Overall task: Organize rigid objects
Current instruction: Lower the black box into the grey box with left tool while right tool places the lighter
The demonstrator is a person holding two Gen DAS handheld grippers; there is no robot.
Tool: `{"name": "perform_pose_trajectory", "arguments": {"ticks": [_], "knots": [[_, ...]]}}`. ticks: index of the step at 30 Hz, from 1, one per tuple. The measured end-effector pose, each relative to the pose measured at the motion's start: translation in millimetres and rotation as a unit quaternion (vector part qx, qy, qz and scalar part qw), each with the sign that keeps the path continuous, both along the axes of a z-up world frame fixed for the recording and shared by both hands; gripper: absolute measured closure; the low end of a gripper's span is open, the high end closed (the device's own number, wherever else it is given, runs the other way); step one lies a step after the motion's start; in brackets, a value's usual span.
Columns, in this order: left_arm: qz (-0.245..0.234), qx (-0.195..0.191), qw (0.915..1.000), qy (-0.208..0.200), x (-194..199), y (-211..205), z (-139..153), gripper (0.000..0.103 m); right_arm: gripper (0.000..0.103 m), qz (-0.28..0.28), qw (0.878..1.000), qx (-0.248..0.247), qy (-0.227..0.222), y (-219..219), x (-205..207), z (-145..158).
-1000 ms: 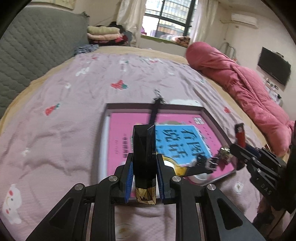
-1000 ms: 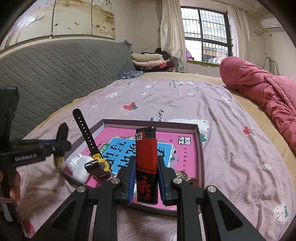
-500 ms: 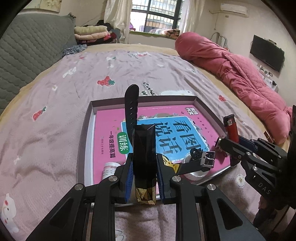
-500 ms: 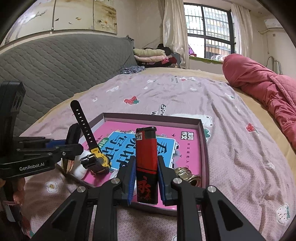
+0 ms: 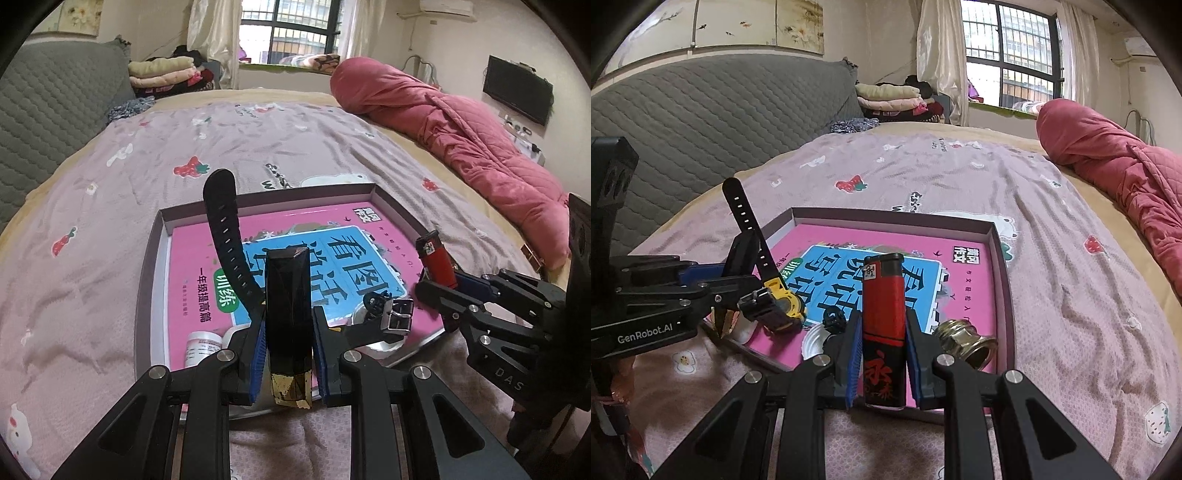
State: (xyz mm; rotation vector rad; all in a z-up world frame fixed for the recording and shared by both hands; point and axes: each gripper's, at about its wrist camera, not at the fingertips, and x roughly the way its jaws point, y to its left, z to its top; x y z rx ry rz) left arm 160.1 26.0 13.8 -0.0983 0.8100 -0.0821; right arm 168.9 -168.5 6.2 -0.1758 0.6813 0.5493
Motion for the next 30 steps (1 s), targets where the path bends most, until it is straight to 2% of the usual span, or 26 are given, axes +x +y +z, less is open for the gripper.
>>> {"name": "perform_pose_trajectory", "arguments": {"ticks": [7, 10, 12, 30], "knots": [[-0.013, -0.002, 0.9999, 0.000, 0, -7, -1, 0.080, 0.081, -0.010, 1.000, -0.006, -0.001, 1, 2, -2], [-0.021, -0.003, 0.9997, 0.013, 2, -10, -8, 0.080, 0.088, -0.015, 1.000, -0.011, 0.007, 1, 5, -5], [-0.026, 0.006, 0.9995, 0.017, 4, -14, -10, 0.080, 0.088, -0.017, 1.000, -0.013, 0.010, 1, 6, -6], [-0.023, -0.025, 0.9988, 0.036, 11, -10, -16, 0.081, 0.088, -0.013, 0.999, -0.019, 0.023, 4, 10, -12]]}}
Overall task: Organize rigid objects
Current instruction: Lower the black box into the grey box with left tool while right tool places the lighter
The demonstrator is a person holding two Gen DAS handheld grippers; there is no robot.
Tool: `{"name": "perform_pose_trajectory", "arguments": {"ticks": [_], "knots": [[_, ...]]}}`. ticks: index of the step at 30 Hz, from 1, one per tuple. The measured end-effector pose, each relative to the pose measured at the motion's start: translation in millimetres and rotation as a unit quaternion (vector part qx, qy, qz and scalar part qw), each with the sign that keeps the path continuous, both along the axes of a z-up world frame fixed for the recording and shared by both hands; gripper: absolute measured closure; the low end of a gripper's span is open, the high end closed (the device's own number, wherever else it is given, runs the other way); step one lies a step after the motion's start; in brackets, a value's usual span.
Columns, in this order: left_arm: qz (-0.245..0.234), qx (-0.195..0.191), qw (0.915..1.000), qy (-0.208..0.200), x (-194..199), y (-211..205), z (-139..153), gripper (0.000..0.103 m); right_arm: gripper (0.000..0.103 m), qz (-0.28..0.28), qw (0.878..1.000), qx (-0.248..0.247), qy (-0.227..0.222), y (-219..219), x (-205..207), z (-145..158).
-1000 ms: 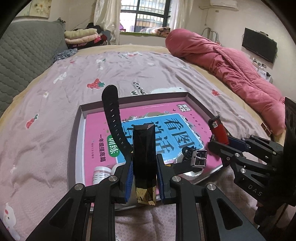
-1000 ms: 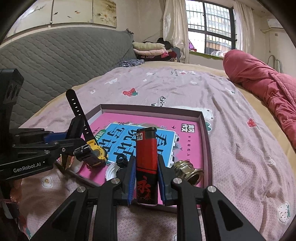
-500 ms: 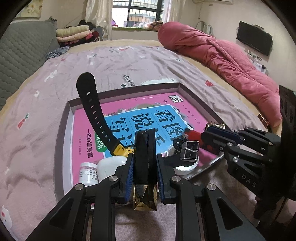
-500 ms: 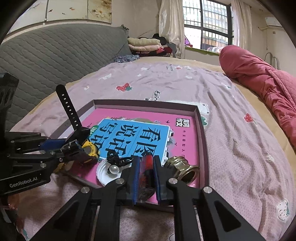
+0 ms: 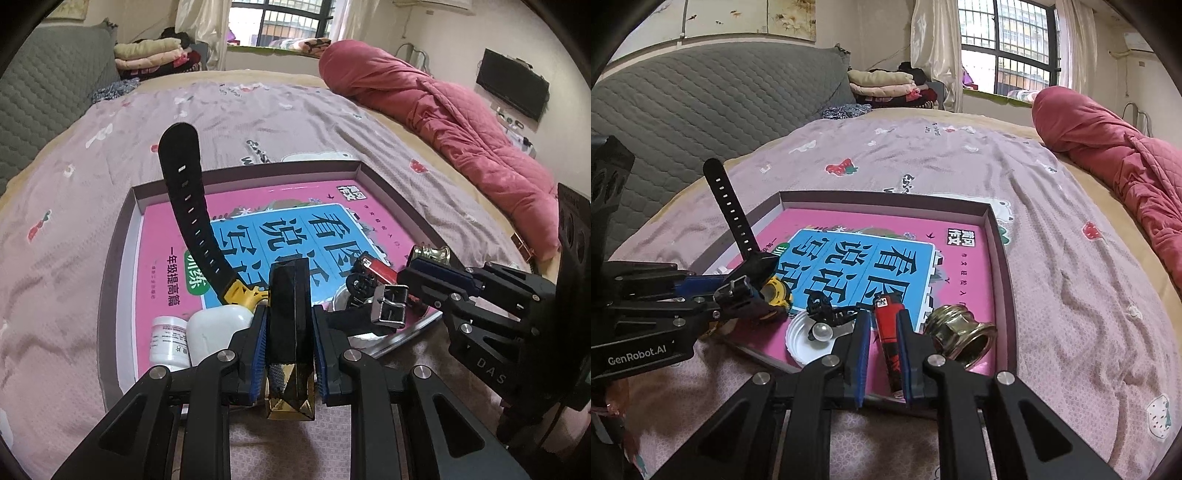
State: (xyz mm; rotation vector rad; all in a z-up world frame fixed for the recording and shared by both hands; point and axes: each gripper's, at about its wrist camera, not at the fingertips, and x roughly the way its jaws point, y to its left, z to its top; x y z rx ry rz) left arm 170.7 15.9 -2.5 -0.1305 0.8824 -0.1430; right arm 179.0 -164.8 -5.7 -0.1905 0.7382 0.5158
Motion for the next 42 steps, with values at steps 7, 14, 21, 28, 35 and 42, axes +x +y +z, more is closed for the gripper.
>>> {"name": "perform_pose_trajectory", "arguments": {"ticks": [7, 14, 21, 28, 35, 42], "knots": [[0.018, -0.003, 0.9996, 0.022, 7, 4, -9, 0.081, 0.088, 0.001, 1.000, -0.001, 0.007, 4, 0, -2], [0.030, -0.012, 0.9991, 0.026, 7, 9, -11, 0.081, 0.088, -0.007, 1.000, 0.004, 0.015, 0, 4, -4], [0.047, -0.026, 0.9981, 0.029, 8, 18, -12, 0.081, 0.088, -0.009, 1.000, 0.005, 0.011, -1, 3, -3], [0.047, -0.028, 0.9980, 0.030, 8, 20, -13, 0.081, 0.088, 0.001, 1.000, 0.004, 0.015, 2, 1, -4], [0.054, -0.044, 0.9971, 0.029, 7, 25, -11, 0.079, 0.088, 0.005, 1.000, 0.004, 0.007, 5, -2, -3], [0.070, -0.020, 0.9972, 0.018, -2, 28, -5, 0.058, 0.084, -0.005, 1.000, -0.009, -0.009, 5, -4, -1]]}}
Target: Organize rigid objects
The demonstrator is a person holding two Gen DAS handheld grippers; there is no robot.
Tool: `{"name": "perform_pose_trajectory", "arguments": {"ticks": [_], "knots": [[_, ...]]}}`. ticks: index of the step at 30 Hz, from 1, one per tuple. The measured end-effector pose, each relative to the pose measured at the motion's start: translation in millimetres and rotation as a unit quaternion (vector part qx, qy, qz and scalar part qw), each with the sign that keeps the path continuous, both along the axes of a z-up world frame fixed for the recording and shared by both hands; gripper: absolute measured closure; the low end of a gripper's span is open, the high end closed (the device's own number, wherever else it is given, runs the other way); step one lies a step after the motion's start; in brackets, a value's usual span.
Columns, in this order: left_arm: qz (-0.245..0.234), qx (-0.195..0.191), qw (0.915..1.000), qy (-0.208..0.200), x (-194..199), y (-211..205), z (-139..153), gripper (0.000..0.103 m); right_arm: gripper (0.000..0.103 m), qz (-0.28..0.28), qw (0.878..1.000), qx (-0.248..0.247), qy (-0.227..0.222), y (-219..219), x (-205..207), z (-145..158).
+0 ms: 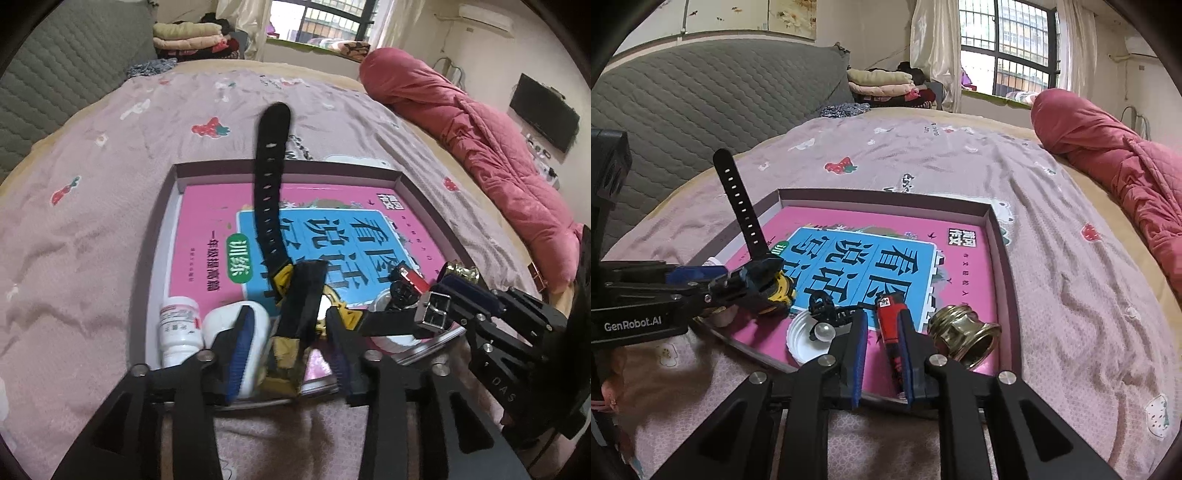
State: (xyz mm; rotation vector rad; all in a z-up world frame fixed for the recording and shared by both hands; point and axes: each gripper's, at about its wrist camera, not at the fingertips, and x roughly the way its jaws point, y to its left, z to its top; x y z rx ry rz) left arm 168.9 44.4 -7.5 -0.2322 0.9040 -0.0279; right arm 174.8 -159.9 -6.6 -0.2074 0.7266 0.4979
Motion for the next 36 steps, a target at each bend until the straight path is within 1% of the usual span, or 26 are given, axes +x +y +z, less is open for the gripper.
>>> {"name": "perform_pose_trajectory", "arguments": {"ticks": [2, 6, 8, 10, 11, 15, 17, 18, 19, 20, 21, 24, 26, 31, 36], "knots": [[0.007, -0.007, 0.9999, -0.004, -3, 4, 1, 0.057, 0.076, -0.001, 1.000, 0.003, -0.006, 0, -2, 3], [0.017, -0.012, 0.9996, -0.021, -13, 9, 8, 0.053, 0.069, -0.001, 1.000, 0.009, -0.023, -1, -9, 9], [0.022, -0.009, 0.9992, -0.032, -21, 9, 13, 0.049, 0.063, 0.001, 0.999, 0.009, -0.034, -1, -13, 12], [0.025, -0.007, 0.9990, -0.036, -28, 7, 15, 0.041, 0.060, 0.002, 0.999, 0.011, -0.042, 0, -19, 14], [0.027, -0.005, 0.9990, -0.034, -30, 5, 16, 0.040, 0.058, 0.004, 0.999, 0.012, -0.043, 0, -22, 15], [0.038, 0.014, 0.9988, -0.028, -43, -2, 17, 0.037, 0.057, 0.008, 0.999, 0.009, -0.048, 3, -35, 19], [0.045, 0.013, 0.9986, -0.025, -48, -3, 17, 0.034, 0.057, 0.006, 0.999, 0.010, -0.046, 3, -43, 19], [0.050, 0.013, 0.9984, -0.023, -51, -4, 17, 0.029, 0.056, 0.006, 0.999, 0.011, -0.044, 2, -45, 19], [0.054, 0.012, 0.9983, -0.020, -54, -5, 16, 0.028, 0.053, 0.004, 0.999, 0.007, -0.044, 3, -49, 19], [0.057, 0.014, 0.9981, -0.019, -57, -6, 15, 0.028, 0.050, 0.002, 0.999, 0.005, -0.044, 3, -51, 19], [0.060, 0.018, 0.9979, -0.017, -59, -7, 14, 0.028, 0.049, -0.002, 0.999, 0.005, -0.041, 2, -54, 19], [0.063, 0.034, 0.9973, -0.015, -68, -14, 14, 0.028, 0.048, -0.014, 0.999, 0.012, -0.026, -1, -60, 16], [0.066, 0.038, 0.9970, -0.016, -74, -17, 15, 0.028, 0.048, -0.023, 0.999, 0.014, -0.017, -4, -62, 14], [0.069, 0.032, 0.9969, -0.019, -88, -19, 17, 0.027, 0.048, -0.044, 0.999, 0.019, 0.005, -11, -68, 13], [0.072, 0.022, 0.9971, -0.007, -101, -22, 13, 0.026, 0.048, -0.056, 0.998, 0.022, 0.023, -19, -75, 10]]}}
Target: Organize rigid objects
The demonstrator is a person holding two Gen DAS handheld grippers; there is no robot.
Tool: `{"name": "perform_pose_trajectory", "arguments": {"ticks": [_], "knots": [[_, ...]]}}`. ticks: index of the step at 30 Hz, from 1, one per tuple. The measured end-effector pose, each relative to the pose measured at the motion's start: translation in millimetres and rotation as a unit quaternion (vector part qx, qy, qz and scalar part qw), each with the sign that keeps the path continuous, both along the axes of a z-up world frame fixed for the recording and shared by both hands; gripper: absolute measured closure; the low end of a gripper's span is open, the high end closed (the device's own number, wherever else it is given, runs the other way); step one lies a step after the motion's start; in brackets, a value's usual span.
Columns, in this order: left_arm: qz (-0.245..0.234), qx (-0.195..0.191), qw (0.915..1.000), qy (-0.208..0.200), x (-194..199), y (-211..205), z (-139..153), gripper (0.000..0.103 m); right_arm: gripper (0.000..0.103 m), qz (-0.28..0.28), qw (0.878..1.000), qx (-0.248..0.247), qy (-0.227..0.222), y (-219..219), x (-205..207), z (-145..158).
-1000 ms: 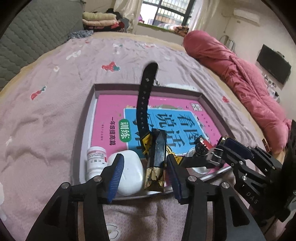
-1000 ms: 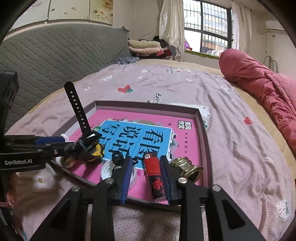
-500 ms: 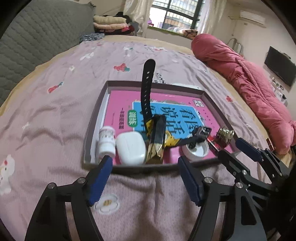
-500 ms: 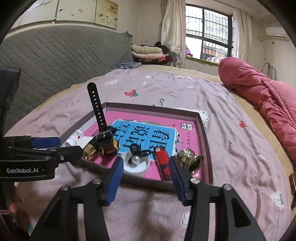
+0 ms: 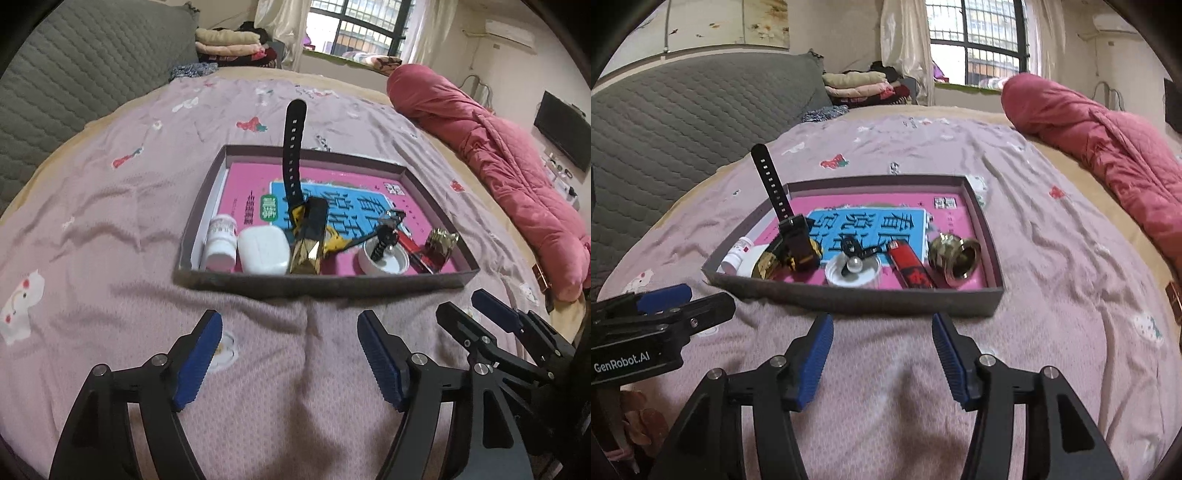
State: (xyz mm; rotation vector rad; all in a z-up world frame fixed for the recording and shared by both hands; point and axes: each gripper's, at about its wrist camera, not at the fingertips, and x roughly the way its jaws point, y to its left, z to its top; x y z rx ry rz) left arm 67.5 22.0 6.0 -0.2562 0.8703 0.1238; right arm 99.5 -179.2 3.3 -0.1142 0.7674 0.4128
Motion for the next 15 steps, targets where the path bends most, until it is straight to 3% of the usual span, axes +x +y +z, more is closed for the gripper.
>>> {"name": "perform_pose_trajectory", "arguments": {"ticks": [15], "knots": [[-0.005, 0.007, 1.0000, -0.001, -20, -16, 1, 0.026, 0.048, -0.009, 1.000, -0.002, 0.020, -13, -23, -1]]}}
